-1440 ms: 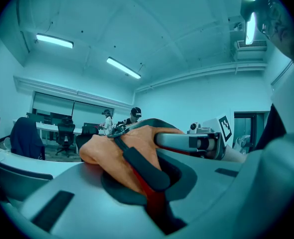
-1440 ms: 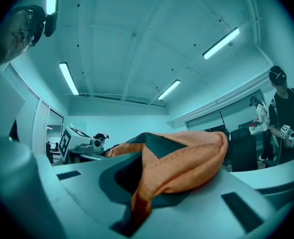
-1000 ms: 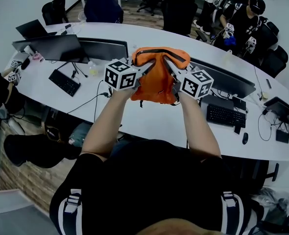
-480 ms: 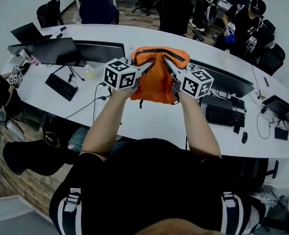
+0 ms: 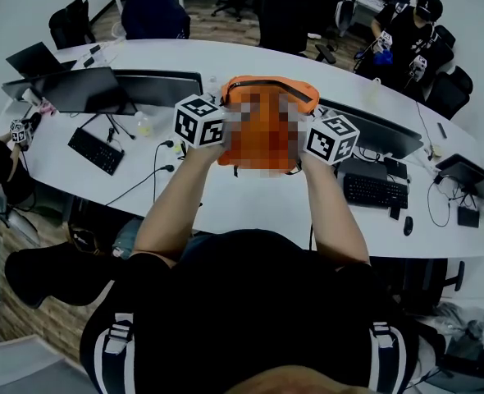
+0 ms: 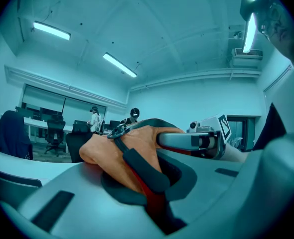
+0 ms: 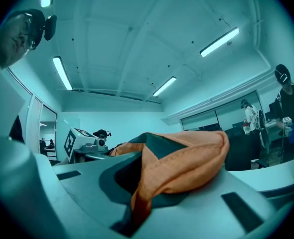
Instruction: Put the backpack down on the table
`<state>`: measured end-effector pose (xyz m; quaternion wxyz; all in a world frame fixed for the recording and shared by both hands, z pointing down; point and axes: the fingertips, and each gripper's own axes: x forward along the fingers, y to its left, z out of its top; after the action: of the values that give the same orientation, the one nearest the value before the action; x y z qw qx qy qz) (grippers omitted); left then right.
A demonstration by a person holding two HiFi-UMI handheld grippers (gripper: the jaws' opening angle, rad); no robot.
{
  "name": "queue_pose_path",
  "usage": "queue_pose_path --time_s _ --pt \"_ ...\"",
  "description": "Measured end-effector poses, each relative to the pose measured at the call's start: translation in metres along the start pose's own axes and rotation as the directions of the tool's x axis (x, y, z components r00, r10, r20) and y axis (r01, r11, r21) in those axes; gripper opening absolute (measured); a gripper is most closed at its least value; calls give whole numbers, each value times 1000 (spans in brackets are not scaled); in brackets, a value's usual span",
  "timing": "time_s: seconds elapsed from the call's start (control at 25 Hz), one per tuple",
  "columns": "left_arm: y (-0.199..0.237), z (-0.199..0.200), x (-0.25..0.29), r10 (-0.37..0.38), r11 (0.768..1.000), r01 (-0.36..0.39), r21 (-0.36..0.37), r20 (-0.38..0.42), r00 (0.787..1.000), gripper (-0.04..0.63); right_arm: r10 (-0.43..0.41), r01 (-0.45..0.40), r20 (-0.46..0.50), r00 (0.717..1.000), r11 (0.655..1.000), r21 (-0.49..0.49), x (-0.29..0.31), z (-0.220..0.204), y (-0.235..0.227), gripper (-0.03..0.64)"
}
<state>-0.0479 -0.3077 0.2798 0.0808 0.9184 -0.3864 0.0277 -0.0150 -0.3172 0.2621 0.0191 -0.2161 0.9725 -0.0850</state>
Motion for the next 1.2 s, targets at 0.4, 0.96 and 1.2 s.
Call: queue_pose_path --time_s 0.4,0.96,1.2 --pt "12 -18 5 -21 999 20 -25 -36 999 46 -8 8 -11 1000 999 45 8 -19 -8 37" --pt "6 -76 13 -60 992 48 -115 -104 993 46 -15 26 -91 996 992 121 -4 -76 -13 37" --pt "0 -99 15 -71 988 52 -146 -129 989 44 -8 27 -120 993 988 153 -11 -99 -11 37"
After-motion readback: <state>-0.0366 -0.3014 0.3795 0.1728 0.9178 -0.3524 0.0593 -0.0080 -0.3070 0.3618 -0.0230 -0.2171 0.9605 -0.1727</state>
